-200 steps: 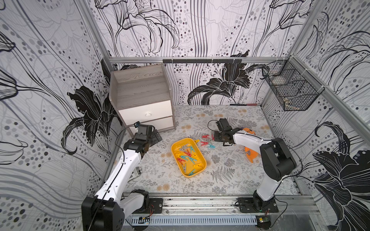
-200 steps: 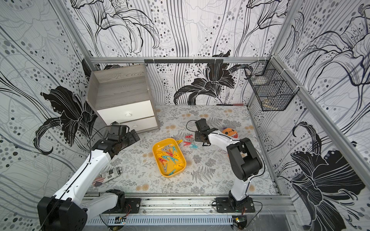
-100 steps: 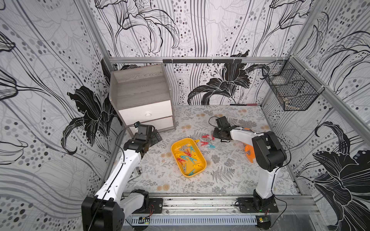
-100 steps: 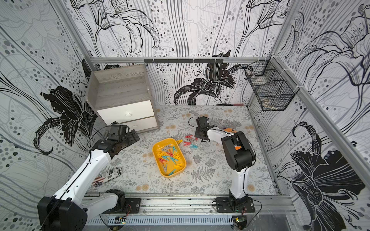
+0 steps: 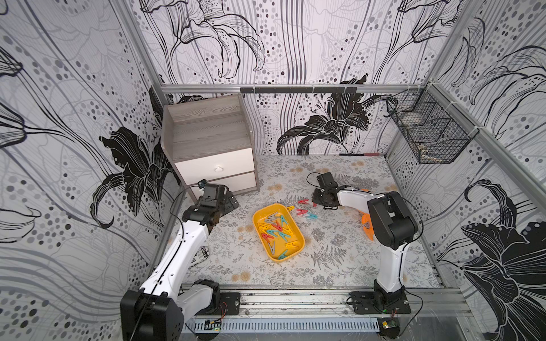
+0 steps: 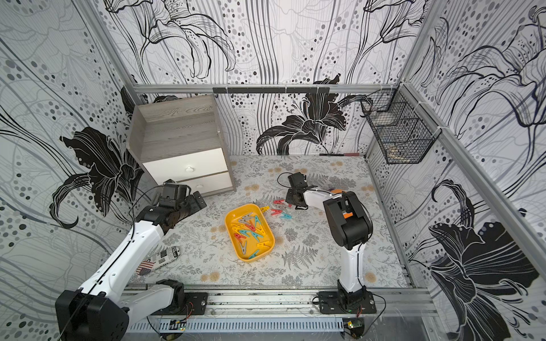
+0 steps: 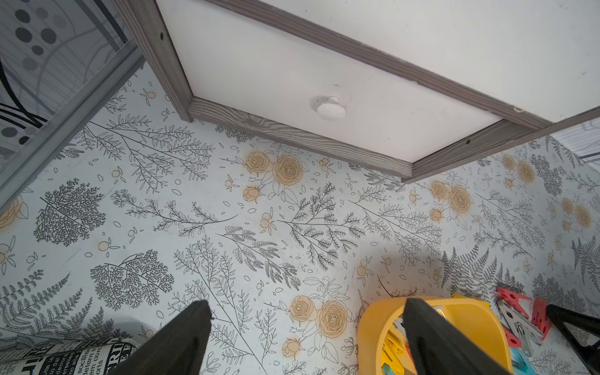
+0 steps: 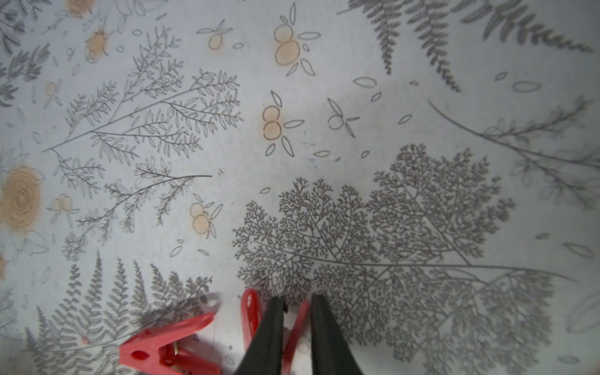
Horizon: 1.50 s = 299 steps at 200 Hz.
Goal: Put the clothespins into the storage box
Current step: Pick up the clothespin from the center of the board, then place the clothespin in the storage box.
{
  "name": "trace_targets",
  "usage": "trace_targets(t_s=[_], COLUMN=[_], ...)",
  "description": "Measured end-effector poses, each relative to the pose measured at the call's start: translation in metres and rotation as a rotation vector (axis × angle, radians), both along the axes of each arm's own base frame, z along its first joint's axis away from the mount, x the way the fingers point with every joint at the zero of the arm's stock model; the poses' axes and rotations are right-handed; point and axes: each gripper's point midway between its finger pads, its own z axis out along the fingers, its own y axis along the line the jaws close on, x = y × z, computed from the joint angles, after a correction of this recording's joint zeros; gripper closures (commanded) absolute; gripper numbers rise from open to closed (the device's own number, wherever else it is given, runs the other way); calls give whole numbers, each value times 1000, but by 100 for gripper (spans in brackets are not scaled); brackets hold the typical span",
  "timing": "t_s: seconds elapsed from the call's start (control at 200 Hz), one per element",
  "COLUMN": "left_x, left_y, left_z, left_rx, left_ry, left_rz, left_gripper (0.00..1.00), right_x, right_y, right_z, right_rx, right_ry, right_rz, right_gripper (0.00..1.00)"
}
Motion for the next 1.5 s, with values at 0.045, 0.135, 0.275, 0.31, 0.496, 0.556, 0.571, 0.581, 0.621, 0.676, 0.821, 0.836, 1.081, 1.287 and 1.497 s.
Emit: trace_targets(t_s=[0.045, 0.135, 0.275, 0.31, 0.496, 0.556, 0.571, 0.581, 0.621, 0.676, 0.821, 0.836, 1.081, 1.287, 1.497], left_x=[0, 0, 2, 2, 2, 1, 1, 1, 2, 4, 3, 3, 1, 1, 0], left_y=[0, 0, 0, 0, -2, -5, -6, -8, -14, -22, -28, -28, -28, -27, -27], left_z=[0, 0, 3, 4, 4, 4, 4, 4, 5, 5, 3, 3, -3, -2, -1], left_rx=[0, 0, -1, -1, 16, 45, 52, 56, 69, 78, 80, 80, 77, 75, 72], left_ry=[0, 2, -6, -8, -5, 1, 2, 3, 3, 3, 8, 8, 19, 15, 13], left_rz=[0, 0, 0, 0, -3, -11, -15, -21, -37, -60, -76, -76, -70, -68, -64], left_gripper=[3, 3, 3, 3, 3, 3, 3, 3, 3, 3, 3, 3, 3, 3, 3], right_x=[0, -1, -2, -3, -3, -8, -8, -9, -16, -30, -88, -92, -126, -128, -121], right_y=[0, 0, -4, -4, 8, 29, 35, 40, 64, 99, 173, 177, 225, 225, 234], right_z=[0, 0, 0, 1, 40, 59, 64, 68, 80, 93, 103, 103, 78, 32, 23], right_rx=[1, -1, -23, -29, -47, -62, -66, -66, -68, -64, -38, -35, -41, -75, -51], right_ry=[1, 4, 6, 6, -75, -113, -124, -133, -163, -201, -227, -226, -176, -89, -79], right_rz=[3, 2, 2, 5, 88, 157, 173, 187, 249, 340, 550, 563, 682, 665, 627], right_gripper=[87, 89, 91, 92, 93, 93, 93, 93, 93, 93, 93, 93, 92, 93, 90])
